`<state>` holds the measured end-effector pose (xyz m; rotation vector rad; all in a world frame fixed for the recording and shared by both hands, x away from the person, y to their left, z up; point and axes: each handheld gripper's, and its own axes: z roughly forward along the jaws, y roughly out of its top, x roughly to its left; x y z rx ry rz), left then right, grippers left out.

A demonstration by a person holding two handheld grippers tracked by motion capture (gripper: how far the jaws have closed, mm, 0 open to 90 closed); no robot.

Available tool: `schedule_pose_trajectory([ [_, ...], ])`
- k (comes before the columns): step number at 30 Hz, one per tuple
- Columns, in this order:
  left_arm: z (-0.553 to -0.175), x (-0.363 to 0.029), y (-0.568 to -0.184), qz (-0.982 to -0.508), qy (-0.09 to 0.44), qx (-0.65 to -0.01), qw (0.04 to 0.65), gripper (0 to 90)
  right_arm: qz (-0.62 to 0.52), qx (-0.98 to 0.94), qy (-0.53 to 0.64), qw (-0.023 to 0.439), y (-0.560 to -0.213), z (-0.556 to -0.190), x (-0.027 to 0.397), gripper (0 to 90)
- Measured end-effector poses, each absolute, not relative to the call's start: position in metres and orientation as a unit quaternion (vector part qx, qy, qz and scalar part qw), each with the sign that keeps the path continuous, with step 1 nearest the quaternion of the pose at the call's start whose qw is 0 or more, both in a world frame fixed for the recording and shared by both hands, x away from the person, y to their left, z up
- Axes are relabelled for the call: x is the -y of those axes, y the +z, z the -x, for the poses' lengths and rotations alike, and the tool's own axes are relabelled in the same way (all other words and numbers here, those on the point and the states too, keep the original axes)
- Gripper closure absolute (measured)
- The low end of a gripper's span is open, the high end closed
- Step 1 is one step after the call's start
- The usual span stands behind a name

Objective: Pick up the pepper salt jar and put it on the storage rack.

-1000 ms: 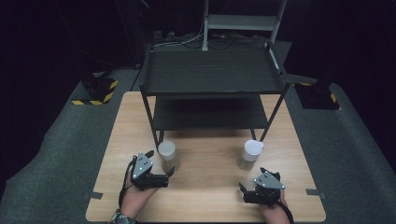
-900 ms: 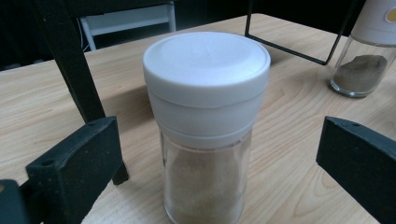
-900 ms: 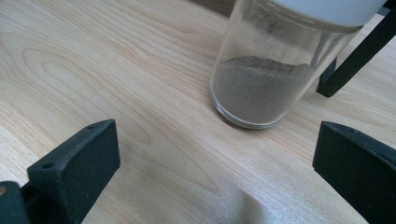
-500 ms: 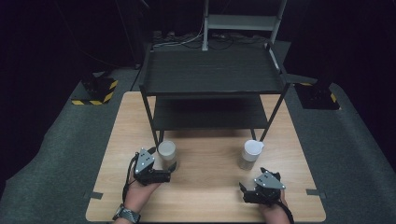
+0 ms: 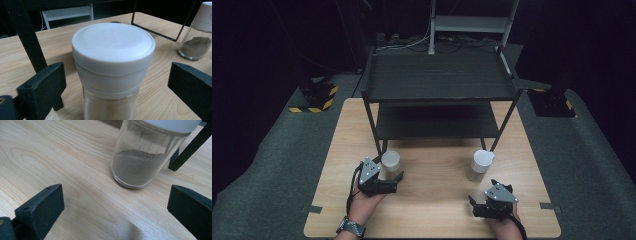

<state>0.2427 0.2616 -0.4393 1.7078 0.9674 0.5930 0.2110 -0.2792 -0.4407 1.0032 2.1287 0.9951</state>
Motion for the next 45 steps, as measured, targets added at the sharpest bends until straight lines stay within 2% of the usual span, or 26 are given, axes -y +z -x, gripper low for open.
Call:
schedule_pose_trajectory([
  [23,-0.248,-0.267,-0.457,-0.698,0.248,-0.399,0.540,33.5,-0.381,-0.794,0.375,0.289,-0.441,-0.212,0.282,0.1],
  [37,-0.243,-0.263,-0.452,-0.702,0.257,-0.399,0.531,34.9,-0.383,-0.793,0.376,0.288,-0.441,-0.212,0.282,0.1],
  [45,-0.235,-0.264,-0.438,-0.693,0.259,-0.386,0.551,34.8,-0.382,-0.793,0.377,0.287,-0.441,-0.212,0.283,0.1],
])
